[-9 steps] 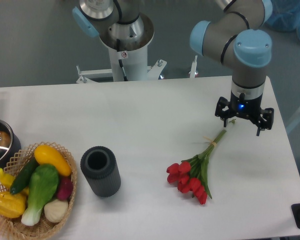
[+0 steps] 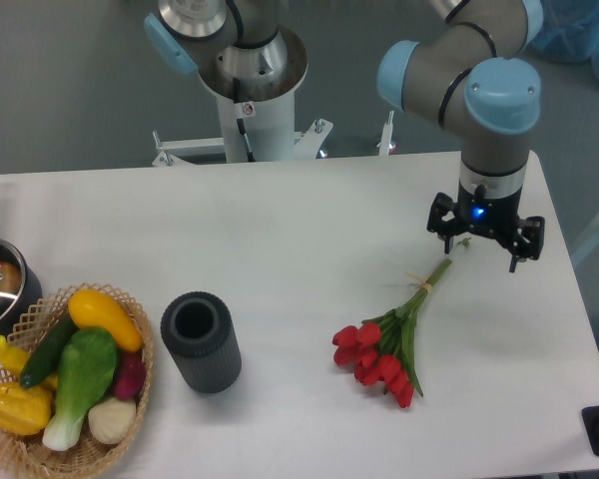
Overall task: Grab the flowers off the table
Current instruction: 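Move the open gripper over the tulip stems and lower it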
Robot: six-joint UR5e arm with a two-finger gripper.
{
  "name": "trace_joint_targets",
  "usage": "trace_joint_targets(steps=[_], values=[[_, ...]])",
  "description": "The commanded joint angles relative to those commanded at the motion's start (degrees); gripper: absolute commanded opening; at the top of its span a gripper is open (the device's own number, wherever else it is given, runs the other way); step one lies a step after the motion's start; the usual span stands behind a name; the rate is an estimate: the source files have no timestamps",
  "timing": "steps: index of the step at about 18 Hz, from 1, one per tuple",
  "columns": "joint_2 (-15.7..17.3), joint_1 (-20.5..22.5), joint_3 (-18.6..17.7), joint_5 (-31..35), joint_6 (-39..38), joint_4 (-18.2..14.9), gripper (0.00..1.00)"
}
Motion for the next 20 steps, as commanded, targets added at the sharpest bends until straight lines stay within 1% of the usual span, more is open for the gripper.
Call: trace_joint_targets(steps=[2, 3, 4, 7, 9, 10, 12, 13, 15, 17, 19, 20], values=[[-0.18, -0.36, -1.84, -0.09, 0.0, 0.0, 1.0], [0.0, -0.44, -3.67, -0.26, 0.26, 0.35, 1.0], [0.09, -0.79, -4.56, -0.18, -0.09, 1.31, 1.0], [0.09, -2.29, -5.1, -0.17, 0.61, 1.67, 1.0], [-0.26, -2.9, -5.1, -0.18, 3.32, 1.67, 1.0], [-0.79, -3.6, -5.1, -0.18, 4.47, 1.76, 1.0], [-4.11, -4.14, -4.66, -0.09, 4.31, 2.63, 1.0], [-5.0, -4.05, -4.49, -0.09, 4.31, 3.51, 1.0], [-5.62, -3.53, -4.4, -0.35, 4.66, 3.96, 1.0], [-6.32, -3.17, -4.4, -2.97, 4.74, 4.04, 1.0], [-7.99, -3.35, -3.87, -4.74, 4.66, 4.22, 1.0], [-8.96, -3.52, -3.69, -4.83, 4.66, 5.26, 1.0]])
